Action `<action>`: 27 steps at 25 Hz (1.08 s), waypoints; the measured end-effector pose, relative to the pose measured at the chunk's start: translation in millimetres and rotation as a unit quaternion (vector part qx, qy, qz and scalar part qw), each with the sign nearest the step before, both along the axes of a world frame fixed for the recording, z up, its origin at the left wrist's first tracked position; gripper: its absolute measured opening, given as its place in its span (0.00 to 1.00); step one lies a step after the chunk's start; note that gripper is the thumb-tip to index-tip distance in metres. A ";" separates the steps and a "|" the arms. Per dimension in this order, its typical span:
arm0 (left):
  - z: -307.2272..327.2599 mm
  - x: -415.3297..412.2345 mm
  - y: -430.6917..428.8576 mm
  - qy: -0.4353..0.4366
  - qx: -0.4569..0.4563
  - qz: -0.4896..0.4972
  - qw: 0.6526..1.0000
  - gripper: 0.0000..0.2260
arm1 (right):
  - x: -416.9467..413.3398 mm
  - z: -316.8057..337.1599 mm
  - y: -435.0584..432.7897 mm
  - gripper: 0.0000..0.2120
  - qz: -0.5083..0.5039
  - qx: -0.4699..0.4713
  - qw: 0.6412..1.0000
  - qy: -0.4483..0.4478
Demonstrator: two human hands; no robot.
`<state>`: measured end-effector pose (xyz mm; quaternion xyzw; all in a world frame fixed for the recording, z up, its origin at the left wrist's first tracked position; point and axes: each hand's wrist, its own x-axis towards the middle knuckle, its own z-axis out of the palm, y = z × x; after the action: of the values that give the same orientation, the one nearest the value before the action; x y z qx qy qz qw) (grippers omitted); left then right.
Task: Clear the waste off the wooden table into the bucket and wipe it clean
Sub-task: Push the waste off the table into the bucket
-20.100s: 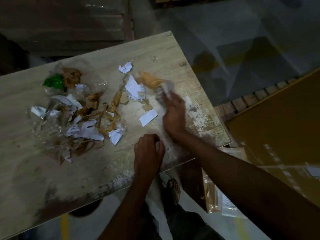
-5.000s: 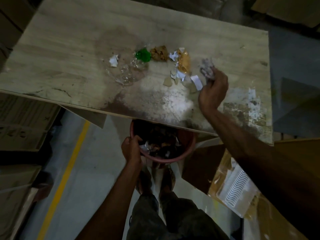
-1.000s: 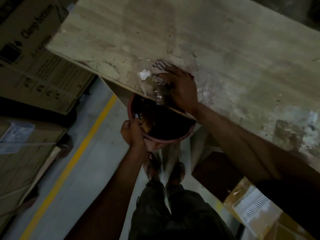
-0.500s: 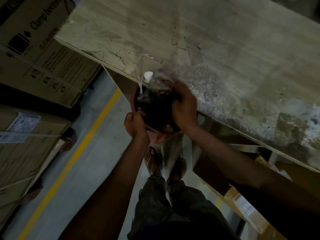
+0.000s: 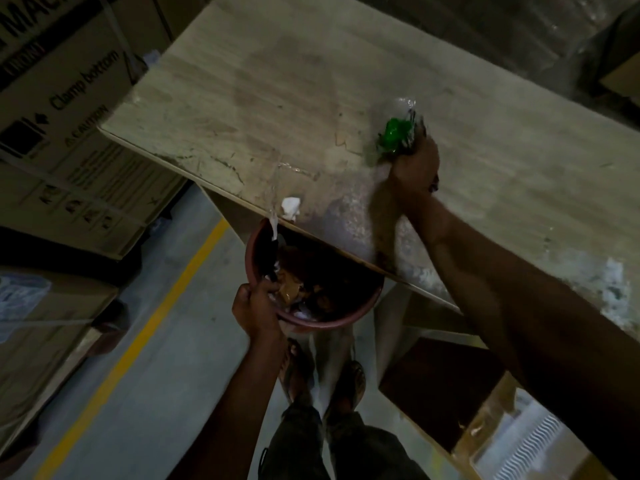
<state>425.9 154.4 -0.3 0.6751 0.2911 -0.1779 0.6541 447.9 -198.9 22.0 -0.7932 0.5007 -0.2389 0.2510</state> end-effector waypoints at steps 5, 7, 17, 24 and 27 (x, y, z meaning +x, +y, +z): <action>3.3 17.1 20.8 -0.016 0.006 0.056 0.998 0.12 | 19.0 75.3 32.4 0.23 0.175 0.017 0.983 0.049; 3.8 24.6 26.7 -0.035 -0.002 0.071 0.997 0.09 | 36.0 74.0 34.5 0.21 0.264 -0.014 0.962 0.066; 18.4 45.0 34.0 -0.067 0.004 0.051 0.996 0.19 | 37.6 44.8 143.4 0.16 0.475 -0.059 0.878 -0.028; 21.5 34.0 38.7 -0.048 -0.002 0.059 0.997 0.16 | -36.5 23.7 249.0 0.23 0.547 -0.040 0.832 -0.086; 22.6 28.6 38.7 -0.048 -0.003 0.064 0.997 0.18 | -33.2 43.3 236.3 0.25 0.416 0.003 0.904 -0.099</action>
<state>454.5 193.1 22.3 0.6610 0.3010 -0.1039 0.6794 414.7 37.4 65.3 -0.9007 0.0988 -0.1888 0.3786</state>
